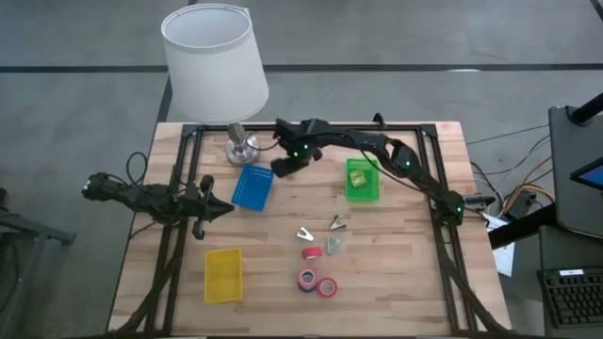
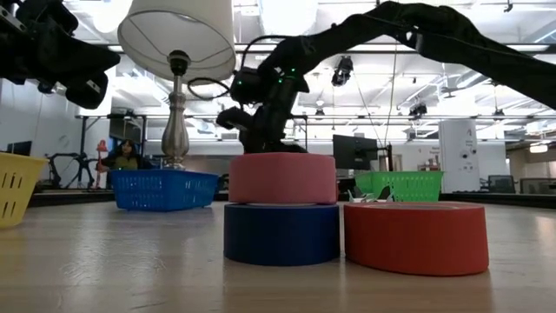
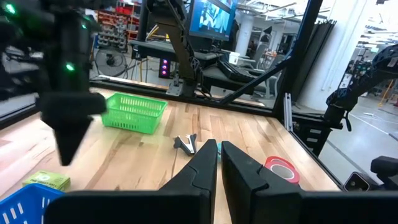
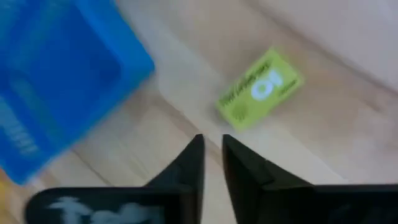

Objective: Pick and place Stapler, Stapler remover, tape
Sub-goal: Put the green staple box into the green bin

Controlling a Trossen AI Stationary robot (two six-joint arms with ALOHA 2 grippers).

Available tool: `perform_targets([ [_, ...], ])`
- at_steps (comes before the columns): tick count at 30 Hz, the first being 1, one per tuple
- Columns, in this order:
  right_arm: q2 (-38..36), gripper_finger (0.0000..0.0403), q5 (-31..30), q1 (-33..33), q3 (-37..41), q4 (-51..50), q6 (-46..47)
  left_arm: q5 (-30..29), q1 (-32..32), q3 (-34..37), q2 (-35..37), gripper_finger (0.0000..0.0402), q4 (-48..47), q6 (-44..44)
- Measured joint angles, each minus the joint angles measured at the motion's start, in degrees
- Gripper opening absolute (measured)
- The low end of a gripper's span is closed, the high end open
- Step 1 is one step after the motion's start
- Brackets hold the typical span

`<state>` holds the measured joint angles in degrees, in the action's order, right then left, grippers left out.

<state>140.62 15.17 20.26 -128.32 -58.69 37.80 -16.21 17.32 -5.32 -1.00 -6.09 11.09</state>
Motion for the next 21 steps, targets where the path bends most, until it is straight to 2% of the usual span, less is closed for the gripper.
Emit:
perform_targets([
  [6,0.4,0.0178,0.6,-0.2,-0.1,1.9,6.7,0.0,0.0,0.0,0.0,0.0026,0.0,0.0],
  [10,0.5,0.0255,-1.1,-0.7,1.5,0.2,8.5,0.0,0.0,0.0,0.0,0.0026,0.0,0.0],
  [13,0.6,0.03,-8.3,-2.6,1.6,-1.0,6.7,0.0,0.0,0.0,0.0,0.0026,0.0,0.0],
  [15,0.6,0.0323,-13.2,-3.8,1.8,-0.3,10.0,0.0,0.0,0.0,0.0,0.0026,0.0,0.0],
  [19,0.6,0.0351,-21.9,-5.6,2.6,3.1,15.1,0.0,0.0,0.0,0.0,0.0026,0.0,0.0],
  [21,0.6,0.0357,-22.8,-6.2,3.0,4.4,16.8,0.0,0.0,0.0,0.0,0.0026,0.0,0.0],
])
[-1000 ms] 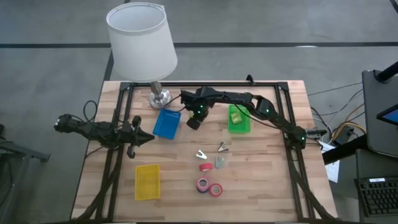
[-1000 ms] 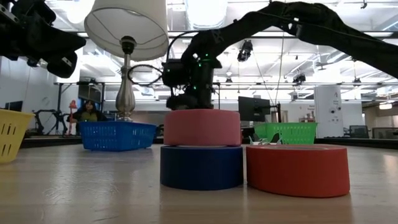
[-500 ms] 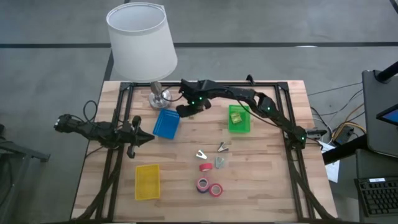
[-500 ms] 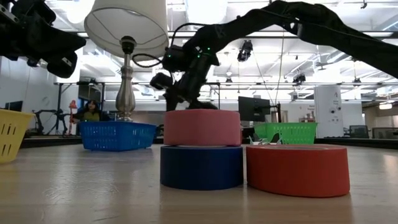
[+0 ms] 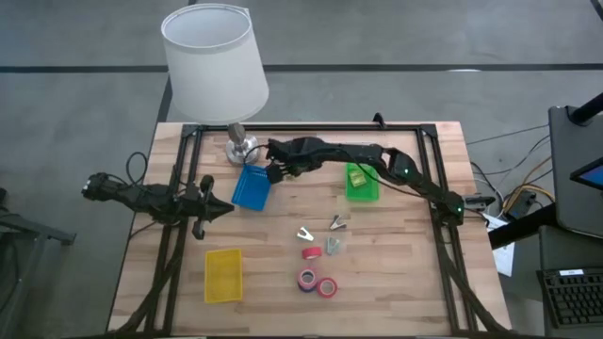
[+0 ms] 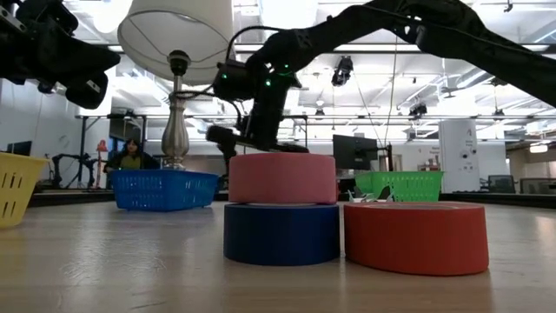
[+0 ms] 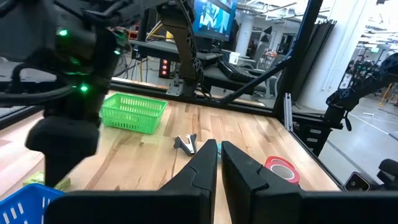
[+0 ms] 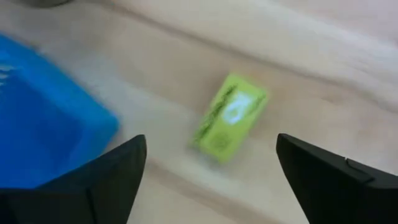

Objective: Pick and place Stapler, Stapler remover, tape
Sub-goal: Put the green staple box into the green bin

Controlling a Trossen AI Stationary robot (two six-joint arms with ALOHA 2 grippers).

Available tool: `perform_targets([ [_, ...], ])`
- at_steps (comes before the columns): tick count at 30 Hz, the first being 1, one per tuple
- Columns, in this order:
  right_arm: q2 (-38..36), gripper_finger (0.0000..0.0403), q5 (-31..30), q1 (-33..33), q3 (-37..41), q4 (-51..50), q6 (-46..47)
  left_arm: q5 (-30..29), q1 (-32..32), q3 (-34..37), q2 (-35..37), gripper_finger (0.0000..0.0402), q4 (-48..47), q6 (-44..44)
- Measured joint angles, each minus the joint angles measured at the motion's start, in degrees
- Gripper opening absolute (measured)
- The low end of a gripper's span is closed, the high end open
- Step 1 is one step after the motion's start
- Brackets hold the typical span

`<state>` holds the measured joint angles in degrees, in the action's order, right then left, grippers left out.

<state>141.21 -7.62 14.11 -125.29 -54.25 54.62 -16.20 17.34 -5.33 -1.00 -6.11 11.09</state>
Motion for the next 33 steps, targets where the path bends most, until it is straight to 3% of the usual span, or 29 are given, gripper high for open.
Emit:
perform_targets([
  [18,0.0,0.0343,-1.4,1.2,4.0,4.3,8.1,0.0,0.0,0.0,0.0,0.0026,0.0,0.0],
  [27,-0.2,0.03,1.5,3.1,6.4,4.6,11.0,0.0,0.0,0.0,0.0,0.0026,0.0,0.0],
  [33,-0.2,0.0226,1.8,3.1,6.6,4.3,7.5,0.0,0.0,0.0,0.0,0.0026,0.0,0.0],
])
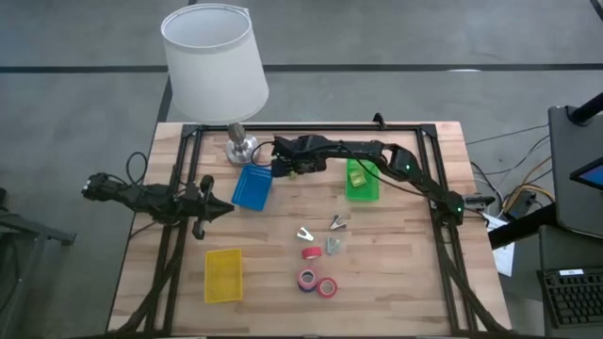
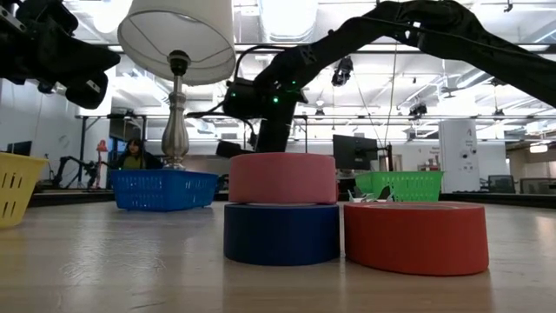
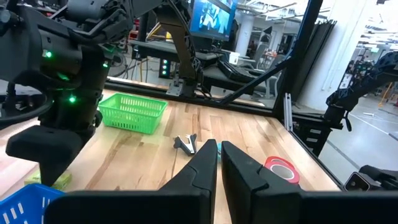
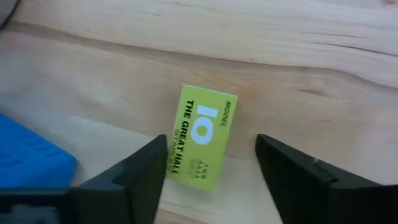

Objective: Pick and place Stapler, Stapler remover, tape
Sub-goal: Put the green staple box into the green bin

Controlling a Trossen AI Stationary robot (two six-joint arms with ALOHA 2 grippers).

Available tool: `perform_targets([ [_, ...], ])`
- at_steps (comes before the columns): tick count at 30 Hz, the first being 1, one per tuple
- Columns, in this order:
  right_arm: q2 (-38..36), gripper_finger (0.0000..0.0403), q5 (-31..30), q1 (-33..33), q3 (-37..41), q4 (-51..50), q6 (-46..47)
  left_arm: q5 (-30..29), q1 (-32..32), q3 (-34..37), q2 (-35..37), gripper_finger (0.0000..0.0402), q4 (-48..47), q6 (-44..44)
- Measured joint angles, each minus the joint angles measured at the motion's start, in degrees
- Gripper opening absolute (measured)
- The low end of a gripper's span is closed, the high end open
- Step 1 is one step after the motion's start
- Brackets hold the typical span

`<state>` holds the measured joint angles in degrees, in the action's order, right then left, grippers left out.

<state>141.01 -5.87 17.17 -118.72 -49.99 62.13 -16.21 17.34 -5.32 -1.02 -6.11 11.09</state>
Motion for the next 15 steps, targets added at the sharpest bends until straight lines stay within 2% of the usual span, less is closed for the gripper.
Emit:
perform_targets([
  [6,0.1,0.0127,2.1,0.1,0.0,-0.2,-6.9,0.0,0.0,0.0,0.0,0.0026,0.0,0.0],
  [9,-0.1,0.0089,3.8,0.2,-0.1,-1.1,-11.7,0.0,0.0,0.0,0.0,0.0026,0.0,0.0],
  [15,-2.1,0.0086,6.8,-0.2,0.0,-7.9,-23.5,0.0,0.0,0.0,0.0,0.0026,0.0,0.0],
])
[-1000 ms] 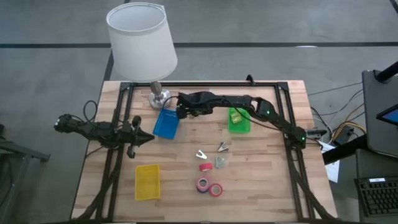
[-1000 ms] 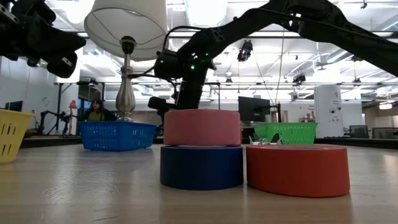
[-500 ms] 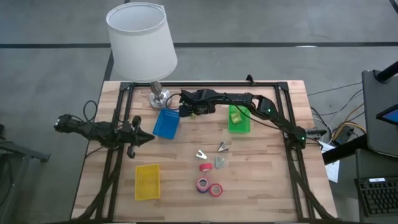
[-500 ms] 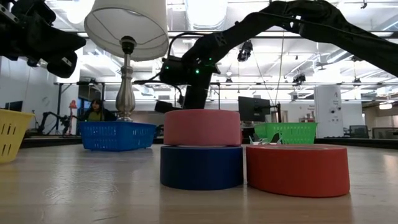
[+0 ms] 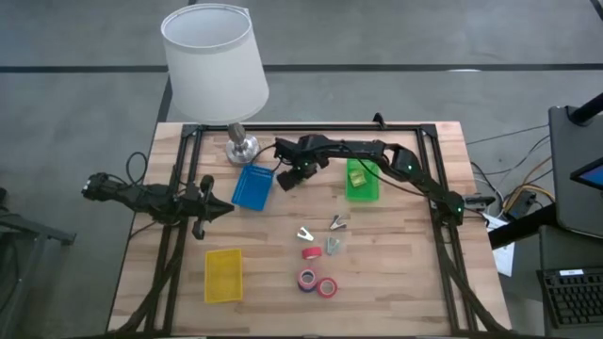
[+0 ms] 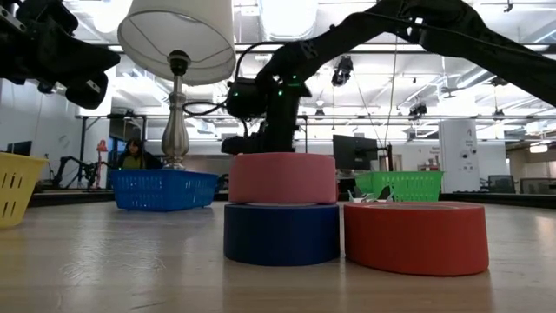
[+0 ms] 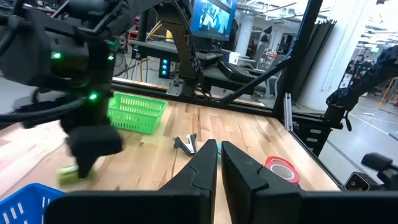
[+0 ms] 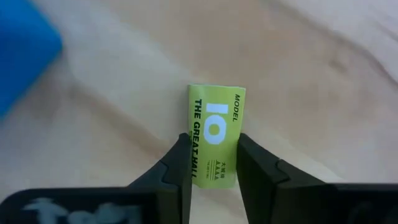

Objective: Pick and place Stapler, Stapler remover, tape
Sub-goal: Put the green staple box into the green bin

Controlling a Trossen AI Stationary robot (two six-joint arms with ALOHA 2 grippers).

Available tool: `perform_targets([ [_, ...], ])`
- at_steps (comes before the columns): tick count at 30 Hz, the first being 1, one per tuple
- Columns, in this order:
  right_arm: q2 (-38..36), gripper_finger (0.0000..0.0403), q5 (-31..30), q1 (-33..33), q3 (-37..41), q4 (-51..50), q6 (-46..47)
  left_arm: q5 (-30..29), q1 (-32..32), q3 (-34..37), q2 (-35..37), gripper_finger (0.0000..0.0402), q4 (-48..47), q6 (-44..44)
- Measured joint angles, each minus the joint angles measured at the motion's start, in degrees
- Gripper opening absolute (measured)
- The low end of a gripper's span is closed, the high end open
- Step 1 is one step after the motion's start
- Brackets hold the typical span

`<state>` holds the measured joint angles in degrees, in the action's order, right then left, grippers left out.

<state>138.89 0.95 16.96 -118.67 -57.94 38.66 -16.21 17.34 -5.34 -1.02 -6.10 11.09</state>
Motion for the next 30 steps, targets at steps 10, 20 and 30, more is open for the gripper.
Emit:
perform_targets([
  [10,-10.6,0.0103,-0.8,-1.0,0.1,-15.7,-20.5,0.0,0.0,0.0,0.0,0.0026,0.0,0.0],
  [20,-27.1,0.0105,-0.4,-0.1,11.4,-23.5,-38.0,0.0,0.0,0.0,0.0,0.0026,0.0,0.0],
  [30,-40.7,0.0106,2.1,0.9,37.6,-12.1,-45.7,0.0,0.0,0.0,0.0,0.0026,0.0,0.0],
])
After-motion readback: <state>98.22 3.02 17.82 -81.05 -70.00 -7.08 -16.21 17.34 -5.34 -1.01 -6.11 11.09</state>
